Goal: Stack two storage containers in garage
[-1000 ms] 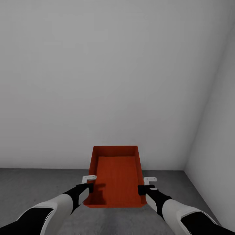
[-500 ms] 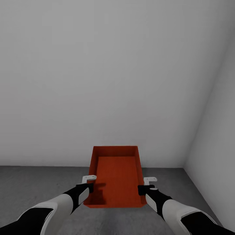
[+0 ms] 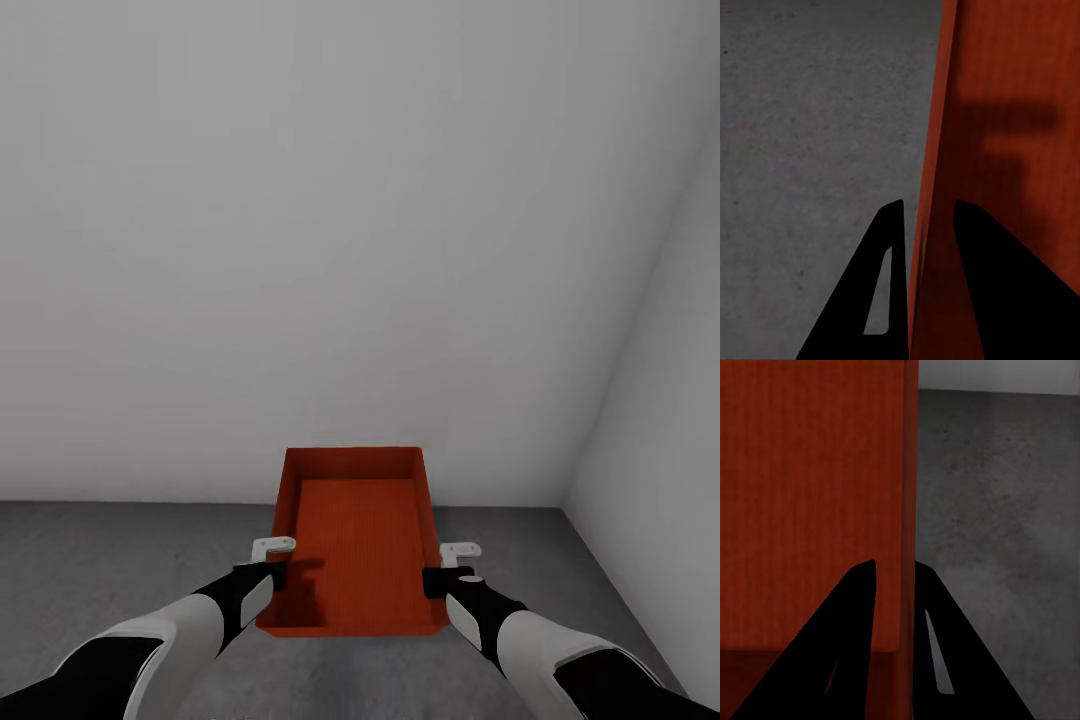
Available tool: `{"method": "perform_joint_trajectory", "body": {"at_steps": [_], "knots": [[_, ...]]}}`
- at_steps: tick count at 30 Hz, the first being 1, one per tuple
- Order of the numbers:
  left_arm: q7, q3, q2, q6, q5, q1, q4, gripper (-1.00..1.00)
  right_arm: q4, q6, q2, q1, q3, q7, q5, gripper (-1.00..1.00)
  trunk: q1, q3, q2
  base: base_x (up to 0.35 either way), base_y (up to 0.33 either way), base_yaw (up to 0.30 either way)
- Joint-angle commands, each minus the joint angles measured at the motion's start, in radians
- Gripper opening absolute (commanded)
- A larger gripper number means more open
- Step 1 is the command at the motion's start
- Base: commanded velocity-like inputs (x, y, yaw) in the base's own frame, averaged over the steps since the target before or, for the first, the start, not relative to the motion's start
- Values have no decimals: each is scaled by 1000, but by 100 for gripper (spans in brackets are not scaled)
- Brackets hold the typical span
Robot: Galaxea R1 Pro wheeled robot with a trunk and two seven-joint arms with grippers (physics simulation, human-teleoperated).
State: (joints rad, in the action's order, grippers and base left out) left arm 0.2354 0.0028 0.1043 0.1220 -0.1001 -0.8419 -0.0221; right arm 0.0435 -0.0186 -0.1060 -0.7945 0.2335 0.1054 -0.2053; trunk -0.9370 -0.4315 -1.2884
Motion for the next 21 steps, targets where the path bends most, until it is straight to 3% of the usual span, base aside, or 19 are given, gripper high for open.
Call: {"method": "perform_joint_trajectory", "body": {"at_steps": [1,21], "knots": [[16,22,-6,-10,6,-1,-5,-100,-2,-1,0,0,-3,4,-15,-100,0,-3,-1,0,0,0],[16,22,-6,-10,6,-1,-6,-100,-2,-1,0,0,-3,5,-14,-100,0,-35,-1,0,0,0]]}}
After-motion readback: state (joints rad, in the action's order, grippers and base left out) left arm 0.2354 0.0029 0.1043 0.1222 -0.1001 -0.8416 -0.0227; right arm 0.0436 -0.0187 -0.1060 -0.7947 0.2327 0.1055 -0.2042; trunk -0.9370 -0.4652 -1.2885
